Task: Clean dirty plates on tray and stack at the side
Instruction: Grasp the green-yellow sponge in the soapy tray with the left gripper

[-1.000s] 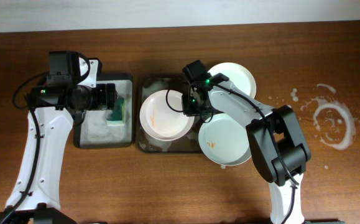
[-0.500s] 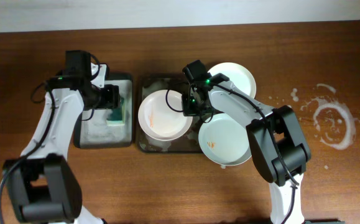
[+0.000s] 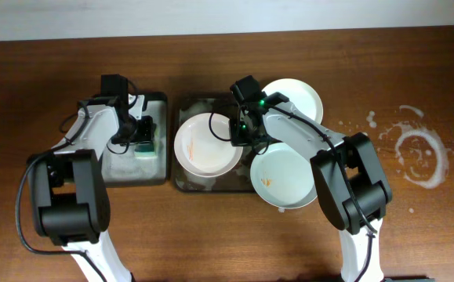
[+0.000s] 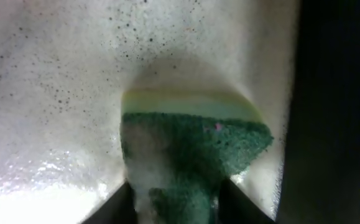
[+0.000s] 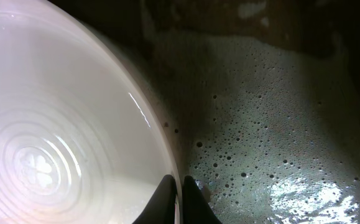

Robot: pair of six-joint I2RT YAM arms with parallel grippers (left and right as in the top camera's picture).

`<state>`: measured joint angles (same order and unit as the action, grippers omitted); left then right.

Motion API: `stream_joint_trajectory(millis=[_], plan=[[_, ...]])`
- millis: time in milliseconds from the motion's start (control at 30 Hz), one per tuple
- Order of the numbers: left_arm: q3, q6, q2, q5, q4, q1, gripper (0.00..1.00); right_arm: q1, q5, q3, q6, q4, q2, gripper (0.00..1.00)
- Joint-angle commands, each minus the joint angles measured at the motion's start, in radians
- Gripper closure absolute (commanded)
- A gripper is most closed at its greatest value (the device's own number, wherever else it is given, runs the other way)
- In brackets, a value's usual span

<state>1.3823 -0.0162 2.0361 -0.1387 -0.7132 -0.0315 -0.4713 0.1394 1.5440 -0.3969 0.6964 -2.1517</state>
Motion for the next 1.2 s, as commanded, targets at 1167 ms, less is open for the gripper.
stream_joint_trajectory(millis=[1167], plan=[[0.269, 0.01, 0.021, 0.031, -0.226, 0.012, 0.99, -0.006, -0.021, -0.016, -0.005, -0.028, -0.015, 0.94]])
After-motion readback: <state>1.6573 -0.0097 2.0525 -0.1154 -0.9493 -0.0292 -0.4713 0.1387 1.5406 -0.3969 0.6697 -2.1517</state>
